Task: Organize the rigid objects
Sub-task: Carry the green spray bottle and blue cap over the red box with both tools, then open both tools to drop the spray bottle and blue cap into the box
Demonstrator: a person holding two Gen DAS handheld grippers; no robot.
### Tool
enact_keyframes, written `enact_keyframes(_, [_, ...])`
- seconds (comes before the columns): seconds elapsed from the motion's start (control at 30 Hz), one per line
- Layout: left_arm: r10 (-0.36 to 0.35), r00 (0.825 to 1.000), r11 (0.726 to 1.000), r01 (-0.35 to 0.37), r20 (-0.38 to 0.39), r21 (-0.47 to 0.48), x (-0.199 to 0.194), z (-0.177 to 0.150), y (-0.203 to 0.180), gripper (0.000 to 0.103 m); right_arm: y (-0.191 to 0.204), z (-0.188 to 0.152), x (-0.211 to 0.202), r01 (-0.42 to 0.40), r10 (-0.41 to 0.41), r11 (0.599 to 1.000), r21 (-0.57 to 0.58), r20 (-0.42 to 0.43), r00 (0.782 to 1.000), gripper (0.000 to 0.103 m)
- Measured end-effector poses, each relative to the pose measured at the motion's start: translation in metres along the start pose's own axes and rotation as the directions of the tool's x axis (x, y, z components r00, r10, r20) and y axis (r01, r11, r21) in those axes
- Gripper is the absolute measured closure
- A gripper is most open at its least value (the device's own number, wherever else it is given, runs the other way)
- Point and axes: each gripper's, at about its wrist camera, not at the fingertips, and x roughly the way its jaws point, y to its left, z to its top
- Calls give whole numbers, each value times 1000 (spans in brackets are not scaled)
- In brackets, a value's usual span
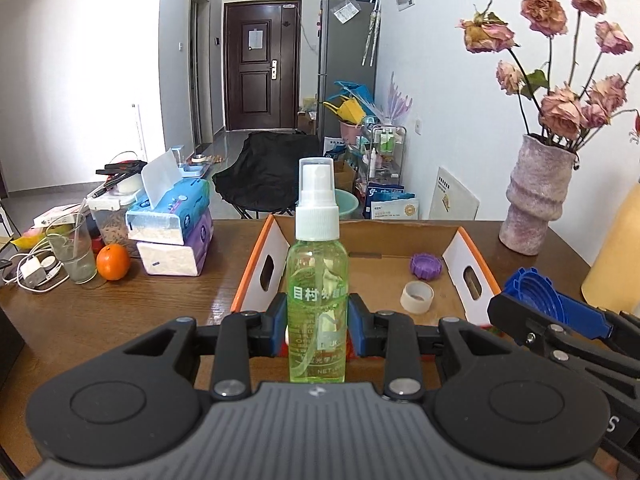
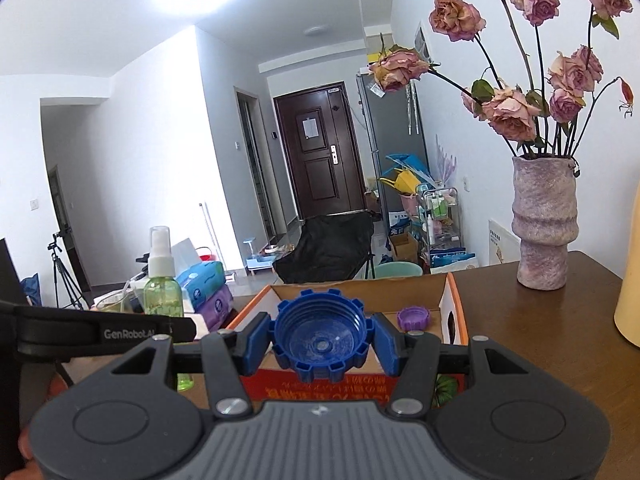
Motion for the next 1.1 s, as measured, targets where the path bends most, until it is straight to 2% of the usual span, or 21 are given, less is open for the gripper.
enact_keyframes(0.53, [36, 999, 998, -38, -27, -55, 67, 34, -7, 71, -29, 31, 67, 27, -27, 999, 35, 5, 1000, 50])
enact_keyframes(0.7, [60, 997, 996, -63, -43, -69, 90, 40, -5, 71, -36, 38, 89, 12, -12, 1000, 27, -1, 1000, 50])
enact_keyframes(1.1, [115, 989, 990, -121, -90, -66, 148, 54, -4, 71, -51, 49, 144, 11, -10, 1000, 25, -51, 999, 50])
